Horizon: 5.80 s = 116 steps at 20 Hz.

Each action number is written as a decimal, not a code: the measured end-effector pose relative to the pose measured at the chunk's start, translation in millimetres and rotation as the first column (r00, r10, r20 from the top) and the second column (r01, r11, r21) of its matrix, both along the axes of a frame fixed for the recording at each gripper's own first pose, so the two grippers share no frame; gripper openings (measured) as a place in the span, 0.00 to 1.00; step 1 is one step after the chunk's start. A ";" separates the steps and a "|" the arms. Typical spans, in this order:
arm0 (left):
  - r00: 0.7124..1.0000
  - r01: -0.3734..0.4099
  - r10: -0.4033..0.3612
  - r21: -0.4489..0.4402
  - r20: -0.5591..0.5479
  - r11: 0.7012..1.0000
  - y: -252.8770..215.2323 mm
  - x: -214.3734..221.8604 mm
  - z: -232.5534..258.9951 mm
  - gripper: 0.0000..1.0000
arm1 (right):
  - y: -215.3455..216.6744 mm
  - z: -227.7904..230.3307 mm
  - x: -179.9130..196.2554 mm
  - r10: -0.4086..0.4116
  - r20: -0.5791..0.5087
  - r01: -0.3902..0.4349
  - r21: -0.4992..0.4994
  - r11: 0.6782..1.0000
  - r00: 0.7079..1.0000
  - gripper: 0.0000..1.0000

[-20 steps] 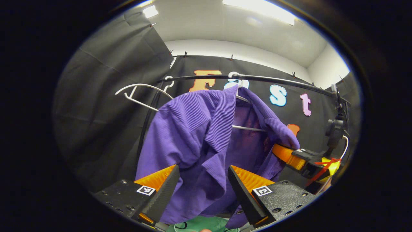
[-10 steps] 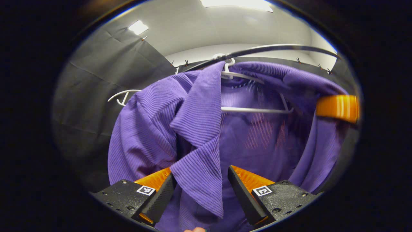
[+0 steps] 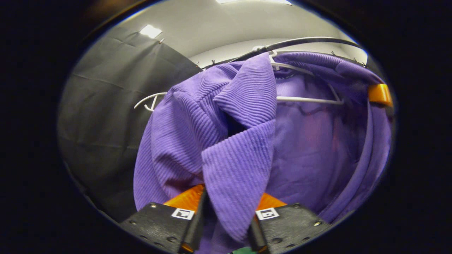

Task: Grasp the clothes on the hanger with both hands and then place them into the laundry hamper below.

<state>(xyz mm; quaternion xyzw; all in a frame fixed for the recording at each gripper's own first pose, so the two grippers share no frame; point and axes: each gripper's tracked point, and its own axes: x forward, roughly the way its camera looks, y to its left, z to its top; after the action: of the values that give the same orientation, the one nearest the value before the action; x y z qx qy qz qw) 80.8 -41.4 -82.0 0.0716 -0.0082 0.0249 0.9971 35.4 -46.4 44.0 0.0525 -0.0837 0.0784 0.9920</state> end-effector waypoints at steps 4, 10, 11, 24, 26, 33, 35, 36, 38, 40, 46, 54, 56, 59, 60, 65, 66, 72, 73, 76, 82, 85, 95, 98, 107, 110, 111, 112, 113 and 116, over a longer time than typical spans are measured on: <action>0.998 0.042 -0.042 0.015 0.041 0.999 11.2 -26.2 53.4 0.04 | -5.2 -2.7 5.0 -0.029 -0.004 0.029 0.013 0.999 1.000 0.08; 0.991 0.030 -0.046 0.123 0.128 0.992 29.7 -29.2 154.0 0.09 | -16.4 -0.7 7.4 -0.118 0.003 0.118 0.007 0.993 0.993 0.08; 0.988 0.019 -0.040 0.143 0.147 0.990 33.4 -28.9 171.9 0.09 | -18.8 -0.3 7.9 -0.133 0.007 0.133 0.008 0.991 0.991 0.08; 0.975 -0.077 0.029 0.216 0.218 0.973 135.6 45.1 278.5 0.06 | -38.4 -9.5 10.1 -0.239 -0.025 0.240 0.041 0.970 0.971 0.08; 0.986 -0.079 0.050 0.180 0.159 0.981 159.5 67.2 253.6 0.09 | -41.2 -5.9 9.4 -0.255 -0.018 0.256 0.036 0.966 0.967 0.08; 1.000 -0.015 0.015 0.067 -0.001 0.998 171.8 107.3 142.1 0.08 | -30.5 -4.2 8.3 -0.260 -0.013 0.260 -0.008 0.966 0.966 0.08; 0.999 0.003 -0.002 0.035 -0.034 0.999 162.8 111.0 115.9 0.08 | -27.6 -4.7 9.7 -0.260 -0.015 0.260 -0.013 0.966 0.966 0.08; 0.999 0.013 -0.012 0.025 -0.051 1.000 160.9 109.0 102.0 0.06 | -27.6 -4.4 9.5 -0.262 -0.015 0.261 -0.017 0.965 0.965 0.08; 0.996 0.020 -0.015 0.052 -0.084 0.998 153.2 106.6 77.9 0.09 | -23.8 -1.6 12.2 -0.241 -0.010 0.241 -0.013 0.971 0.971 0.08; 0.994 0.028 -0.017 0.102 -0.110 0.994 143.8 107.5 58.1 0.06 | -17.9 8.1 14.2 -0.198 0.016 0.198 0.003 0.980 0.980 0.08; 0.983 0.102 -0.096 0.031 -0.155 0.994 105.9 86.1 18.0 0.06 | -64.9 36.7 31.5 -0.287 0.114 0.296 -0.071 0.952 0.951 0.08; 0.981 0.119 -0.123 -0.035 -0.153 0.992 94.2 58.5 4.0 0.06 | -131.6 -8.0 72.7 -0.474 0.014 0.473 -0.102 0.875 0.881 0.08; 0.977 0.125 -0.129 -0.031 -0.168 0.992 90.8 53.6 -2.7 0.06 | -143.8 -35.2 84.5 -0.499 -0.072 0.492 -0.097 0.865 0.864 0.08; 0.967 0.111 -0.112 -0.016 -0.228 0.994 97.4 49.2 -27.9 0.09 | -161.9 -85.1 90.7 -0.510 -0.239 0.511 -0.065 0.857 0.826 0.08; 0.967 0.108 -0.111 -0.022 -0.229 0.994 97.4 47.0 -29.9 0.07 | -167.1 -95.9 86.5 -0.511 -0.263 0.519 -0.041 0.854 0.819 0.08; 0.963 0.125 -0.126 -0.016 -0.237 0.992 93.8 33.1 -33.5 0.09 | -175.9 -113.9 55.5 -0.521 -0.291 0.527 -0.064 0.847 0.802 0.08; 0.963 0.129 -0.127 -0.007 -0.237 0.992 93.0 32.8 -31.2 0.09 | -176.4 -110.7 51.7 -0.524 -0.283 0.526 -0.077 0.847 0.803 0.08; 0.950 0.201 -0.203 -0.035 -0.238 0.979 56.0 24.6 -27.0 0.09 | -152.5 -102.3 36.4 -0.450 -0.274 0.440 -0.100 0.892 0.850 0.08; 0.940 0.225 -0.232 -0.054 -0.249 0.973 44.6 23.5 -31.0 0.08 | -145.8 -106.6 36.0 -0.431 -0.288 0.420 -0.101 0.902 0.855 0.08; 0.894 0.303 -0.333 -0.143 -0.300 0.942 1.5 15.7 -52.0 0.08 | -116.8 -135.6 35.1 -0.357 -0.361 0.357 -0.067 0.931 0.862 0.08; 0.781 0.381 -0.441 -0.222 -0.443 0.898 -67.9 -11.0 -118.7 0.09 | -71.8 -213.1 29.2 -0.228 -0.514 0.242 -0.042 0.969 0.827 0.09; 0.712 0.333 -0.438 -0.286 -0.548 0.899 -79.3 -33.5 -170.5 0.08 | -41.3 -268.7 15.3 -0.165 -0.629 0.185 -0.034 0.982 0.760 0.09; 0.416 0.056 -0.365 -0.378 -0.833 0.924 -70.4 -118.1 -303.8 0.12 | 16.7 -426.6 -72.0 -0.005 -0.928 0.159 0.058 0.986 0.372 0.10; 0.380 0.034 -0.348 -0.363 -0.857 0.931 -63.9 -127.4 -310.7 0.12 | 27.0 -450.3 -83.3 0.022 -0.959 0.157 0.069 0.985 0.283 0.14; 0.354 -0.020 -0.265 -0.291 -0.897 0.957 -45.7 -132.1 -325.0 0.53 | 12.3 -461.9 -95.4 0.043 -0.972 0.257 0.104 0.961 0.232 0.64; 0.332 -0.036 -0.200 -0.224 -0.922 0.974 -28.3 -137.8 -330.0 1.00 | 13.6 -460.3 -93.3 0.028 -0.971 0.252 0.090 0.964 0.239 0.94; 0.324 -0.042 -0.202 -0.227 -0.924 0.973 -29.2 -139.7 -332.7 0.98 | 15.5 -456.6 -92.1 0.025 -0.970 0.250 0.088 0.964 0.243 0.97; 0.326 -0.044 -0.213 -0.240 -0.921 0.970 -31.7 -139.0 -331.0 0.98 | 16.5 -451.9 -90.6 0.022 -0.968 0.249 0.086 0.965 0.248 0.97; 0.337 -0.038 -0.222 -0.249 -0.915 0.968 -33.9 -137.6 -327.6 0.98 | 14.1 -448.0 -90.3 0.018 -0.965 0.251 0.086 0.964 0.261 0.97; 0.398 0.013 -0.234 -0.250 -0.887 0.968 -39.3 -130.4 -305.6 0.98 | 9.3 -436.0 -90.8 0.015 -0.949 0.256 0.101 0.961 0.315 0.97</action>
<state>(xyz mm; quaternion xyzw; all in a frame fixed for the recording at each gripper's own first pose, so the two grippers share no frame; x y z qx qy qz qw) -49.6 -80.7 -387.6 -0.0291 0.5325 -0.0918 0.8409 -55.4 -37.1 -391.9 0.1973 0.4954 -0.0518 0.8444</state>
